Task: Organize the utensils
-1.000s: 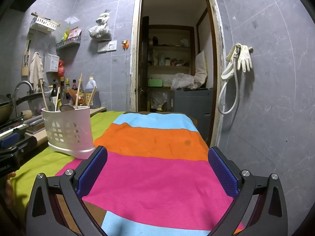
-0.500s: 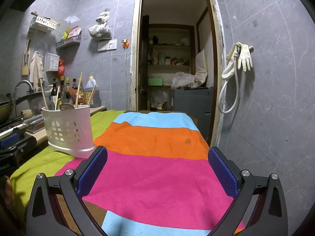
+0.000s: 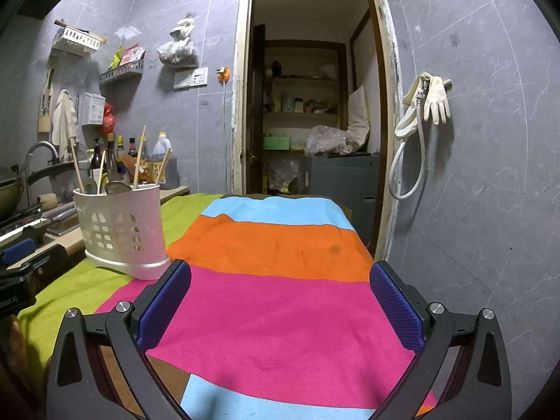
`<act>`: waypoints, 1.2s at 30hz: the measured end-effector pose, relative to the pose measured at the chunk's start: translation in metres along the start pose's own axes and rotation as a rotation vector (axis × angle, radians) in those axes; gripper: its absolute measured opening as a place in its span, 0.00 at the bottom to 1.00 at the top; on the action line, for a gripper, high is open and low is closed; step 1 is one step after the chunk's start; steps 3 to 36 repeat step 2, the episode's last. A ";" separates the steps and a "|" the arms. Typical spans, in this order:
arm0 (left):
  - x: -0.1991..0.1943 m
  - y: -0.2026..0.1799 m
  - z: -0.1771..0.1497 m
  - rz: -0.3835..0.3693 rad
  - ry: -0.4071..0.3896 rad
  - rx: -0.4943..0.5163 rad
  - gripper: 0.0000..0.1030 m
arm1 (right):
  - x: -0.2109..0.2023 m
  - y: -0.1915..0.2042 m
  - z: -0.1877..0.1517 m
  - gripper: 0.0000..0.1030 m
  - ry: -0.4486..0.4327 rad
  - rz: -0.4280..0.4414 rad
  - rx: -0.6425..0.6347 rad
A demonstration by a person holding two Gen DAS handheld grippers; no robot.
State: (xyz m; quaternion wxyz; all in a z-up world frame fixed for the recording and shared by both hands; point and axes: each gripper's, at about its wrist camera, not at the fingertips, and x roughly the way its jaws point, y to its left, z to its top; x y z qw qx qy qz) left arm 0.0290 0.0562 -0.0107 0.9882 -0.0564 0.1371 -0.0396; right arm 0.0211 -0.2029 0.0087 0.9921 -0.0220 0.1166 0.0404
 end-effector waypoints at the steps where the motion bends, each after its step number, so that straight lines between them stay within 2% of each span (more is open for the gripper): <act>1: 0.000 0.000 0.000 0.000 0.000 0.000 0.97 | 0.000 0.001 0.000 1.00 0.001 0.000 0.000; 36: 0.000 0.000 0.000 -0.001 0.000 0.000 0.97 | 0.000 0.001 -0.001 1.00 0.001 0.001 0.000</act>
